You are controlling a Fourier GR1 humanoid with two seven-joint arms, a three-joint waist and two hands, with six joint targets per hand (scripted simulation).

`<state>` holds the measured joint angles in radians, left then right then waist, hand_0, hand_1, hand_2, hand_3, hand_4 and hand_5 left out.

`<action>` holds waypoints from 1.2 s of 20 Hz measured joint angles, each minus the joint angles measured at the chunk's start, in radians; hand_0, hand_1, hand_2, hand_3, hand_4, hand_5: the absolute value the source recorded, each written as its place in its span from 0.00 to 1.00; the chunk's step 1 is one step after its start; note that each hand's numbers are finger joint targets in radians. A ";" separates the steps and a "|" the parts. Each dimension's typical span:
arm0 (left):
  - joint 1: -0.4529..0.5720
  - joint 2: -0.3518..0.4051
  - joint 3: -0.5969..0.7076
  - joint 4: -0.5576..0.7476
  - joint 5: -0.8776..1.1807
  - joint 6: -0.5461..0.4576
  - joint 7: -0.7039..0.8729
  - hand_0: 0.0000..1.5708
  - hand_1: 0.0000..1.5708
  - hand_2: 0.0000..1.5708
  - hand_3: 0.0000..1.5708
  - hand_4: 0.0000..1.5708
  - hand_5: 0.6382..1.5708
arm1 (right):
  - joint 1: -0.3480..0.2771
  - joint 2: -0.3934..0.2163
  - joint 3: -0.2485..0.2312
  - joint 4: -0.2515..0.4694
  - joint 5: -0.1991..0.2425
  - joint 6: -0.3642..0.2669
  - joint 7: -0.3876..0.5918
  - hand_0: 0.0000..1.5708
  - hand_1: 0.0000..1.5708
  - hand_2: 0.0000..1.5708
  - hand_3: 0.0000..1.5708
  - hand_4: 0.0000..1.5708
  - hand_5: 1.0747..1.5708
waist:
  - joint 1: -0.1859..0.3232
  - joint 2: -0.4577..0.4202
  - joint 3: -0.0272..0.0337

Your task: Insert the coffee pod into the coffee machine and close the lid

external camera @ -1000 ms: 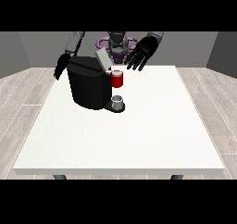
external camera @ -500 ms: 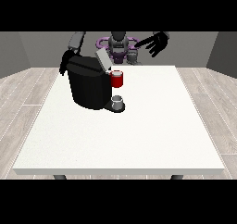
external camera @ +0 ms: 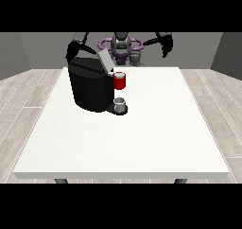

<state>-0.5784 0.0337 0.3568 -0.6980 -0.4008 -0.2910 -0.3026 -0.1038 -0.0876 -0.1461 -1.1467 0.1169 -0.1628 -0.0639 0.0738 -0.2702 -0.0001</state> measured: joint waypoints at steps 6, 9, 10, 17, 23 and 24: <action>0.081 -0.018 0.009 -0.025 0.041 -0.017 0.031 0.00 0.00 0.00 0.00 0.27 1.00 | -0.063 0.002 0.059 -0.101 -0.024 0.086 0.067 0.00 0.00 0.00 0.00 0.12 1.00 | 0.022 -0.065 -0.0001; 0.114 -0.021 0.000 -0.059 0.059 -0.024 0.047 0.00 0.00 0.00 0.00 0.25 1.00 | -0.097 -0.029 0.068 -0.140 -0.034 0.133 0.086 0.00 0.00 0.00 0.00 0.16 1.00 | 0.036 -0.069 0.0000; 0.123 -0.024 -0.010 -0.074 0.073 -0.032 0.057 0.00 0.00 0.00 0.00 0.23 1.00 | -0.106 -0.037 0.069 -0.143 -0.032 0.139 0.086 0.00 0.00 0.00 0.00 0.15 1.00 | 0.047 -0.068 0.0000; 0.162 -0.023 -0.079 -0.239 0.151 -0.031 0.110 0.00 0.00 0.00 0.00 0.23 1.00 | -0.231 -0.080 0.026 -0.140 -0.051 0.150 0.131 0.00 0.00 0.00 0.00 0.07 1.00 | 0.082 0.027 0.0003; 0.206 -0.024 -0.137 -0.367 0.194 -0.011 0.140 0.00 0.00 0.00 0.00 0.18 1.00 | -0.306 -0.091 -0.030 -0.091 -0.128 0.179 0.159 0.00 0.00 0.00 0.00 0.06 1.00 | 0.101 0.100 0.0004; 0.213 -0.020 -0.136 -0.381 0.200 -0.008 0.142 0.00 0.00 0.00 0.00 0.17 1.00 | -0.318 -0.088 -0.033 -0.091 -0.142 0.185 0.171 0.00 0.00 0.00 0.00 0.08 1.00 | 0.093 0.112 0.0004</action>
<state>-0.3650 0.0138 0.2207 -1.0793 -0.2012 -0.2990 -0.1608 -0.4218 -0.1752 -0.1789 -1.2381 -0.0249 0.0224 0.1069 0.1664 -0.1578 0.0002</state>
